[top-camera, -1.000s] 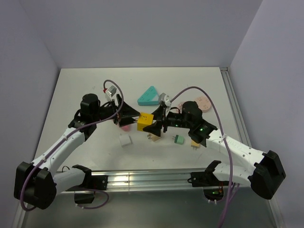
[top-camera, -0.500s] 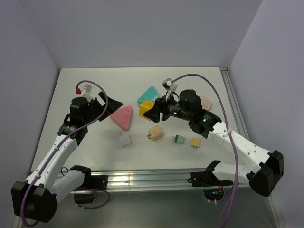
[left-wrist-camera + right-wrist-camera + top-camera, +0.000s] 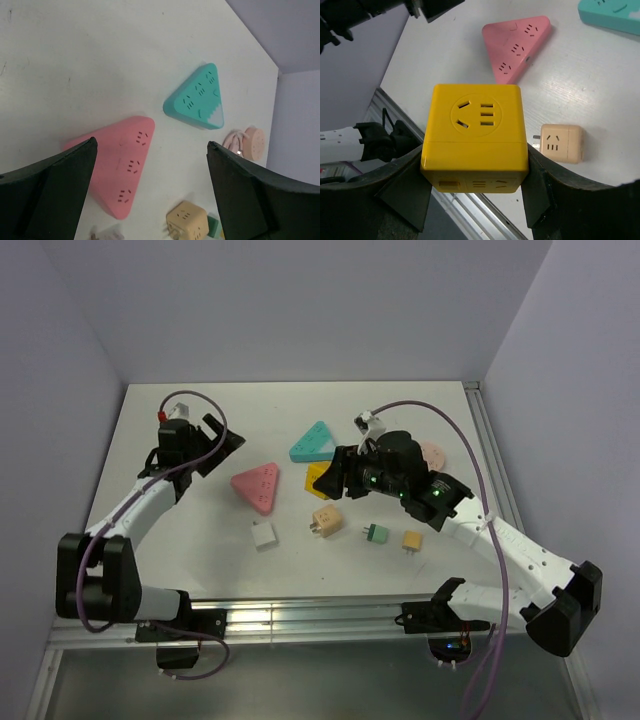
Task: Insert the plug
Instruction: Pick up the plug from the center of the board, then move the socket to the center of the board.
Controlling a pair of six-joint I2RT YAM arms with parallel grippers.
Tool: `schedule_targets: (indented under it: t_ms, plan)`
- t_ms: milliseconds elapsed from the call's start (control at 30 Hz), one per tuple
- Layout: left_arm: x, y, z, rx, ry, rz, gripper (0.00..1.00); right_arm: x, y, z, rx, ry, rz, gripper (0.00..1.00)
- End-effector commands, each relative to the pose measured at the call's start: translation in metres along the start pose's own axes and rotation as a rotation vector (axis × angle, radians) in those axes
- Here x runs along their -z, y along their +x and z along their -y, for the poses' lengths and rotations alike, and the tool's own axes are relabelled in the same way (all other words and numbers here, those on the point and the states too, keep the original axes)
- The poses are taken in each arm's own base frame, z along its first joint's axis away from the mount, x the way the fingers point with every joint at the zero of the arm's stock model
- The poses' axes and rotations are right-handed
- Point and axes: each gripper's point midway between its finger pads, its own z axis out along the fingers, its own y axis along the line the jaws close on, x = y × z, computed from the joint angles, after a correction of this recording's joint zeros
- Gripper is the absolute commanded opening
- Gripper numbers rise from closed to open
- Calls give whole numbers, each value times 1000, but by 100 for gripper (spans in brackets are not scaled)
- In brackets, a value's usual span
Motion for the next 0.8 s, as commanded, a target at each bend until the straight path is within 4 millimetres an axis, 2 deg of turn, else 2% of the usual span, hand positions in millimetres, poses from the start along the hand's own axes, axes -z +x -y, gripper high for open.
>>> schedule_targets:
  t_ms: [0,100,133,167,267,367,500,700,767]
  plan:
    - [-23,-16,12,-44,58,25,96,15,-24,-15,-56,-15,81,0]
    - [-44,-7,-4,-32,31,-3,95,14,-26,-12,-139,34,59,0]
    - [-48,-6,-5,-30,26,-10,95,8,-17,-5,-165,73,11,0]
    - [-57,1,-14,-27,4,-39,94,7,-16,-5,-174,82,-6,0]
    - [-69,16,-22,-16,13,-93,93,-5,-11,-8,-187,83,-76,0]
    - [-76,27,-24,-13,43,-128,92,-19,-8,-8,-213,93,-121,0]
    - [-84,31,-32,-46,19,-135,91,-38,-6,-13,-233,75,-179,0]
    - [-96,49,-27,-84,63,-203,88,-68,-2,4,-264,154,-205,0]
    - [-102,53,-27,-113,48,-197,88,-69,-3,10,-262,191,-203,0]
